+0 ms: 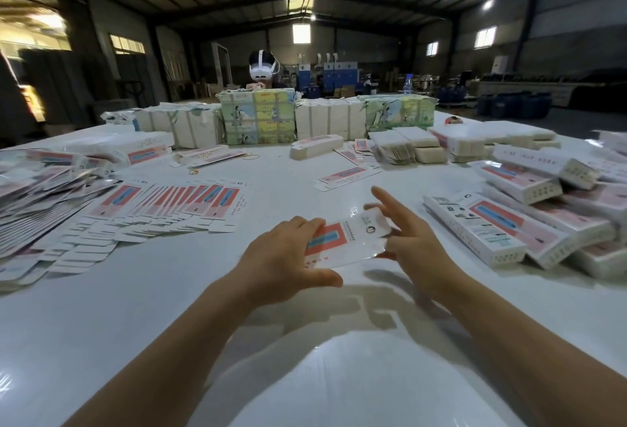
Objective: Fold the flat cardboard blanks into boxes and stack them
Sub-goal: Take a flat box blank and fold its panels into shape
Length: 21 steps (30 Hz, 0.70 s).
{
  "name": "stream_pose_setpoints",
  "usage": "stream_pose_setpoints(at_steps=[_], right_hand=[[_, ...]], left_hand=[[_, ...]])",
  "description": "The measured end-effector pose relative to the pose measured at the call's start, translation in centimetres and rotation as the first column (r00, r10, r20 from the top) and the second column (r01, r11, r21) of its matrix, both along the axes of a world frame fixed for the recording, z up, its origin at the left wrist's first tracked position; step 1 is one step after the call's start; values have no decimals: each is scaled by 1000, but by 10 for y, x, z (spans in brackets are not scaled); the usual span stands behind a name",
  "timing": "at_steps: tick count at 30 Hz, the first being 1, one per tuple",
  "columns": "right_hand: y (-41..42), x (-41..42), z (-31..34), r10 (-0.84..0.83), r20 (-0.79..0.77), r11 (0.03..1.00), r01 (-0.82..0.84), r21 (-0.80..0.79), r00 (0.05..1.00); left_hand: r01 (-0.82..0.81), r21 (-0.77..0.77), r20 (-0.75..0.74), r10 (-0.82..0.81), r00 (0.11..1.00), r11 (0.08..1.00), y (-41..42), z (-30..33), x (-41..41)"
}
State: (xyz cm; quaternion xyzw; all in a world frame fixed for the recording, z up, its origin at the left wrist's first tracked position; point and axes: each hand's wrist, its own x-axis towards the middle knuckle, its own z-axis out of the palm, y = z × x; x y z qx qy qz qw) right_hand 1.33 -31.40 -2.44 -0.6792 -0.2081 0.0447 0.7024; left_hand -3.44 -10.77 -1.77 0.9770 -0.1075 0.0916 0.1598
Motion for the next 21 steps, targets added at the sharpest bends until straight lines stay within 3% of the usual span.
stream_pose_setpoints(at_steps=[2, 4, 6, 8, 10, 13, 15, 17, 18, 21], right_hand=[[0, -3, 0, 31, 359, 972, 56, -229, 933], [-1, -4, -1, 60, 601, 928, 178, -328, 797], [-1, -5, -1, 66, 752, 898, 289, -331, 656], [-1, -7, -1, 61, 818, 907, 310, -285, 572], [-1, -8, -2, 56, 782, 915, 281, -288, 621], [2, -5, -3, 57, 520, 927, 149, -345, 852], [6, -5, -2, 48, 356, 953, 64, -297, 933], [9, -3, 0, 42, 242, 983, 3, -182, 969], [8, -2, 1, 51, 188, 991, -27, -129, 981], [3, 0, 2, 114, 58, 993, -114, -19, 992]], left_hand=[[42, -110, -85, -51, 995, 993, 6, 7, -2], [64, -210, -104, -87, 991, 976, 12, 13, -7], [87, -248, -119, -119, 986, 965, 12, 16, -11], [129, -236, -164, -170, 972, 963, 8, 18, -15], [169, -246, -222, -226, 949, 954, 6, 22, -16], [133, -168, -153, -159, 975, 977, 10, 36, -18], [-4, 109, 213, -19, 977, 994, 11, 37, -16], [-112, 326, 546, -90, 833, 939, 4, 30, -13], [-123, 385, 568, -130, 813, 915, -1, 25, -12], [-97, 403, 353, -57, 934, 910, -11, 11, -8]])
